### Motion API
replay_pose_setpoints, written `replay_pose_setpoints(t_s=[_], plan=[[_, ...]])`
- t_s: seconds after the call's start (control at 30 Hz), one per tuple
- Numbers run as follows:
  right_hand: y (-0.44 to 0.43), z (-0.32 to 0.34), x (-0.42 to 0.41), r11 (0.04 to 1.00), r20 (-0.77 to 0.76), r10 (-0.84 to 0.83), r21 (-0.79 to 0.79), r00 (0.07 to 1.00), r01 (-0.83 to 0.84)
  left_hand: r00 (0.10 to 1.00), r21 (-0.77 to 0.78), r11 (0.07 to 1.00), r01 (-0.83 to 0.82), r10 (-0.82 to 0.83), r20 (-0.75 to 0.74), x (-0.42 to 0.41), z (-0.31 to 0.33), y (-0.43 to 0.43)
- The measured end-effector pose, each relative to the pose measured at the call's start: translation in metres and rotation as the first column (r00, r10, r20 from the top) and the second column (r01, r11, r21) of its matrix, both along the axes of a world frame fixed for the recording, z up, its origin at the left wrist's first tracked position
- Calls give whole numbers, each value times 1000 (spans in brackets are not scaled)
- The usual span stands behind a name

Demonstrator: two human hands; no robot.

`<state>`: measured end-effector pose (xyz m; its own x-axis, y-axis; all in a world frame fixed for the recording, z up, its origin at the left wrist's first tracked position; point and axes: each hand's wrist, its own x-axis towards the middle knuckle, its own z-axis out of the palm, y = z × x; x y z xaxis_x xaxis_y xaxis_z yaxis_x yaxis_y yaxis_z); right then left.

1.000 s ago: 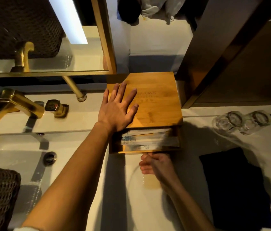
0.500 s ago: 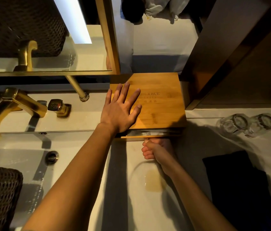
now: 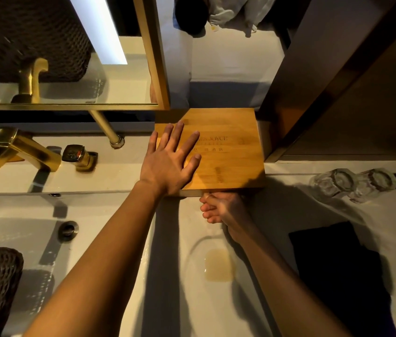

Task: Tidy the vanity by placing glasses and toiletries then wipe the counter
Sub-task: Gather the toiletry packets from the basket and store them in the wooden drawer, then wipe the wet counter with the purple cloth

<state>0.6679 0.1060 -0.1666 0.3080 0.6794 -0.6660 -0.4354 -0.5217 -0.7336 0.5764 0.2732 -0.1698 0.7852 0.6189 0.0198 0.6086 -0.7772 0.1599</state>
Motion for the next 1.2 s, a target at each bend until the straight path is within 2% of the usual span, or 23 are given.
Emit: replay_pose_setpoints(t_s=[0.13, 0.27, 0.33, 0.4, 0.5, 0.57, 0.63, 0.67, 0.7, 0.77, 0.8, 0.83, 0.93, 1.07, 1.2], plan=[[2, -3, 1, 997, -16, 11, -73, 1000, -13, 1000, 1, 1000, 0, 0, -14, -1, 0, 0], [-4, -14, 1, 994, 83, 65, -96, 994, -57, 999, -4, 1000, 2, -2, -52, 0, 5, -2], [-15, -16, -1, 983, 206, 133, -151, 969, -103, 994, 28, 999, -22, 25, -103, 1, 9, -5], [-29, -20, 2, 965, 401, 215, -226, 891, -131, 985, 53, 997, -56, 64, -157, -2, 12, -13], [-62, -28, 11, 982, 589, 172, -161, 789, -94, 985, 6, 992, -129, 129, -112, -24, 11, -34], [-97, -30, 19, 999, 729, 46, -34, 683, -31, 987, -47, 988, -145, 141, -77, -49, 10, -56], [-142, -29, 33, 992, 852, -116, 123, 511, 20, 986, -74, 985, -154, 148, -74, -75, 8, -82], [-165, -28, 42, 989, 894, -145, 148, 425, 25, 985, -86, 983, -160, 153, -80, -87, 8, -95], [-189, -29, 53, 994, 935, -109, 109, 338, 20, 983, -100, 981, -166, 157, -90, -99, 7, -108], [-234, -30, 73, 989, 980, 135, -143, 149, 47, 978, -121, 976, -181, 166, -126, -126, 4, -136], [-253, -29, 78, 958, 960, 268, -274, 83, 81, 975, -133, 973, -187, 167, -148, -140, 1, -150], [-268, -28, 79, 919, 924, 377, -382, 60, 102, 971, -145, 971, -190, 164, -176, -154, -2, -164], [-293, -34, 71, 863, 867, 493, -498, 76, 79, 958, -190, 962, -197, 148, -245, -189, -11, -197], [-288, -48, 68, 822, 824, 506, -550, 257, 146, 950, -259, 926, -273, 216, -226, -224, -17, -230], [-282, -52, 71, 809, 828, 509, -553, 233, 200, 938, -274, 911, -309, 246, -244, -249, -27, -257]])
